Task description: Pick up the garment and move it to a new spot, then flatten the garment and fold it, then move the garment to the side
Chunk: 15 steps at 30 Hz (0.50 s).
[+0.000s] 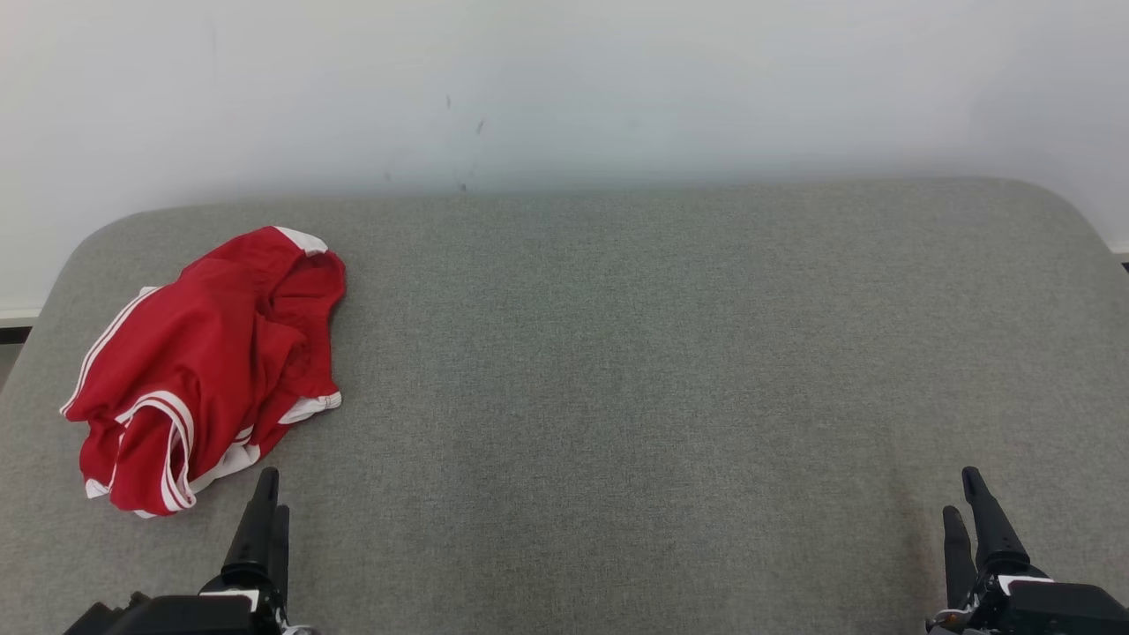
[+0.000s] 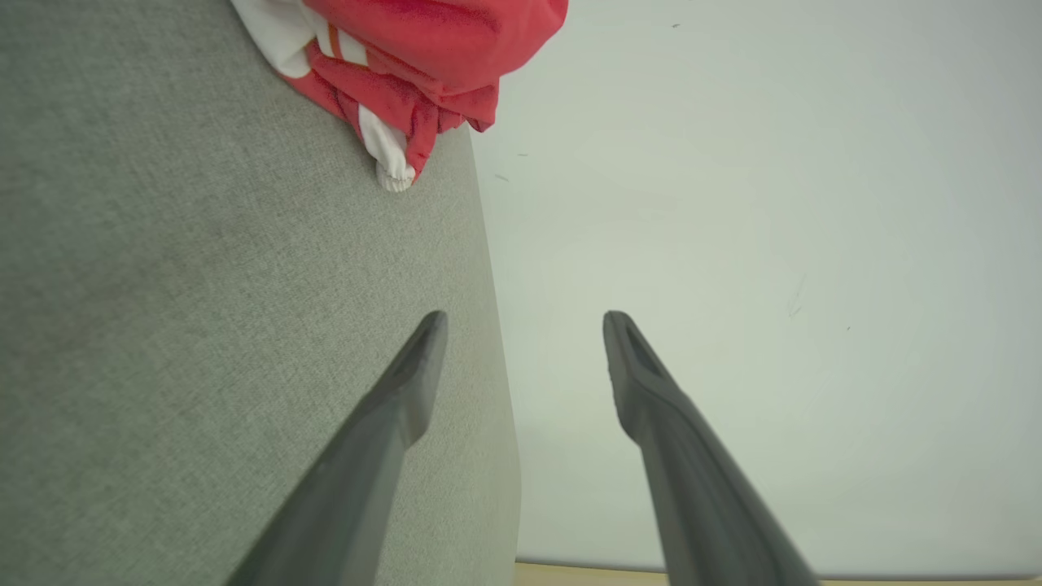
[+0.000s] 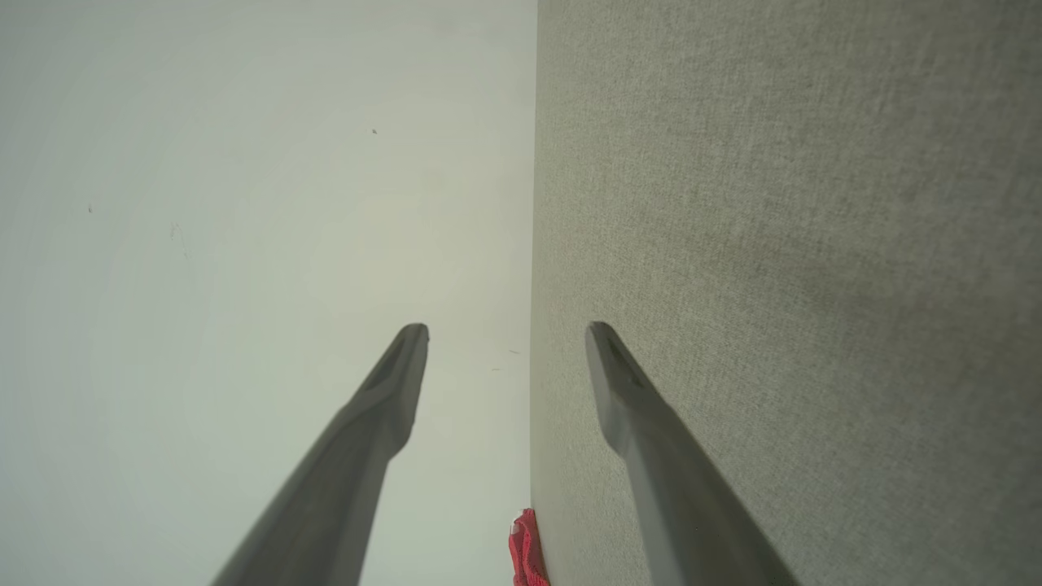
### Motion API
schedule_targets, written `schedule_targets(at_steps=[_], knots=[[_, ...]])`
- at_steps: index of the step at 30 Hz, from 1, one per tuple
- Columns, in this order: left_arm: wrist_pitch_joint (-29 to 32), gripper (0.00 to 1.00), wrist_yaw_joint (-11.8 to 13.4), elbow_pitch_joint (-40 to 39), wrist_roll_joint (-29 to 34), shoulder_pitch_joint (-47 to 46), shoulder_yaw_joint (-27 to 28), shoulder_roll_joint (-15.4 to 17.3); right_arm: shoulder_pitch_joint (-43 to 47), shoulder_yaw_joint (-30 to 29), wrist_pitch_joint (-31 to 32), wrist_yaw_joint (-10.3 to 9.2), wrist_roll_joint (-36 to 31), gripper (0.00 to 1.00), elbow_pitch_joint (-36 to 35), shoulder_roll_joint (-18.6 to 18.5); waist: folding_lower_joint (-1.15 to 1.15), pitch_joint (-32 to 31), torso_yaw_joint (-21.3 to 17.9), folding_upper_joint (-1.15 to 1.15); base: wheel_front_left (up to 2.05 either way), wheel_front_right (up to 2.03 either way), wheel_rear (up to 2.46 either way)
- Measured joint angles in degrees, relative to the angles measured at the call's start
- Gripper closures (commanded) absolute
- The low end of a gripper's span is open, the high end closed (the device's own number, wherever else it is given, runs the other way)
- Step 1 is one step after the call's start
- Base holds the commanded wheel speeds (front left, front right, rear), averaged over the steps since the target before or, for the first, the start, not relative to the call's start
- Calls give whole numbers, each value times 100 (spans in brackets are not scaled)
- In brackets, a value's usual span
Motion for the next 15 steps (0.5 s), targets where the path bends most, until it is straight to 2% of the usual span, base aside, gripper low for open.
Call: schedule_targets(at_steps=[6,15], knots=[[-111,0,0,-109,67,0,-56,3,-2,82,-94,0,-52,0,-94,-1,0,1,0,0,0,0,0],[-312,0,-1,-314,481,0,-215,63,-33,269,-298,0,-296,0,-321,-43,0,4,-1,0,0,0,0]])
